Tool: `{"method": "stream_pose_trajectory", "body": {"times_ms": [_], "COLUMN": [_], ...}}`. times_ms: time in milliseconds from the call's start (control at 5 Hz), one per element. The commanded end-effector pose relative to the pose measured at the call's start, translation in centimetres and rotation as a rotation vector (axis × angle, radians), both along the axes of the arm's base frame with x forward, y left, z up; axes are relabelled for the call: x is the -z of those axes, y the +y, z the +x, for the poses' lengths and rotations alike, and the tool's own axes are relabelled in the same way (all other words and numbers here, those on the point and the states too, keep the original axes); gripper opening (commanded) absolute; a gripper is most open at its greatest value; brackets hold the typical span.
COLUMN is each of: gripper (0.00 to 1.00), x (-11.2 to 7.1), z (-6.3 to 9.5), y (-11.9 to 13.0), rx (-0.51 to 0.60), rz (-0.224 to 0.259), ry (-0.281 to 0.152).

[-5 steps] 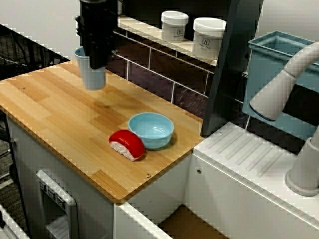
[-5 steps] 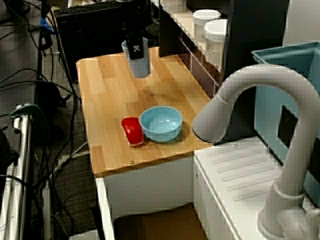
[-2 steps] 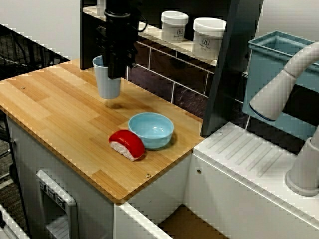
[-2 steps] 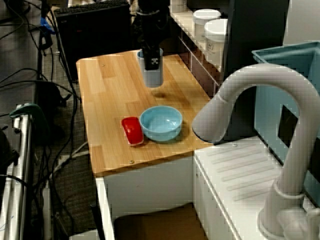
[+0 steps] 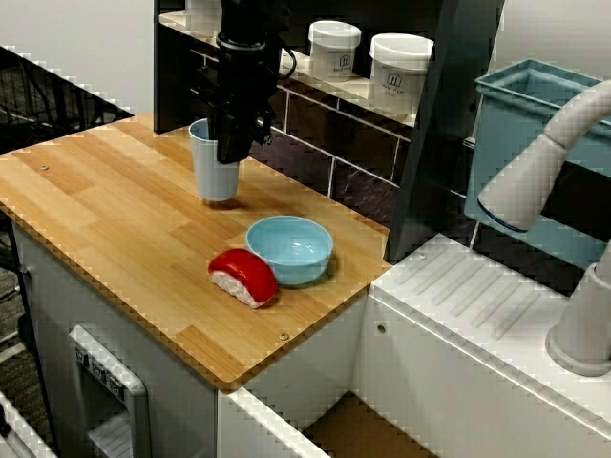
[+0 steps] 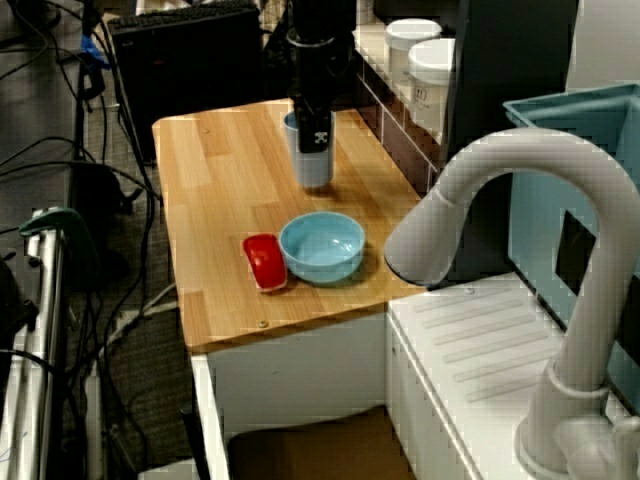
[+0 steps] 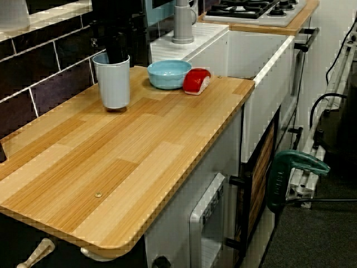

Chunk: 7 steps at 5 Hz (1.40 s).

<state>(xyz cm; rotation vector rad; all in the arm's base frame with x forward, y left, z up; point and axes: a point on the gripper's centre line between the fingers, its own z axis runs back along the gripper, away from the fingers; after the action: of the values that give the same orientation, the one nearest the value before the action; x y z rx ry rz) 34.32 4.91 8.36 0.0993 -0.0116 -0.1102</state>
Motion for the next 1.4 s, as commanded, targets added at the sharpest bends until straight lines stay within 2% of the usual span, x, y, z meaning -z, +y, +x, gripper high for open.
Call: {"method": "stream_pose_trajectory", "body": {"times_ms": [0, 200, 600, 800, 1200], "gripper": [0.90, 1.00, 1.00, 1.00, 1.00], "x": [-0.8, -0.9, -1.5, -2.6, -4.6], "z": [-0.4, -0.7, -1.7, -2.2, -2.1], "y": [0.2, 0.4, 1.2, 1.8, 2.5], "rx": [-0.021, -0.015, -0.011, -0.024, -0.034], "rz": [0.021, 0.018, 0.000, -0.026, -0.069], "ry": [-0.014, -0.011, -0.008, -0.017, -0.036]}}
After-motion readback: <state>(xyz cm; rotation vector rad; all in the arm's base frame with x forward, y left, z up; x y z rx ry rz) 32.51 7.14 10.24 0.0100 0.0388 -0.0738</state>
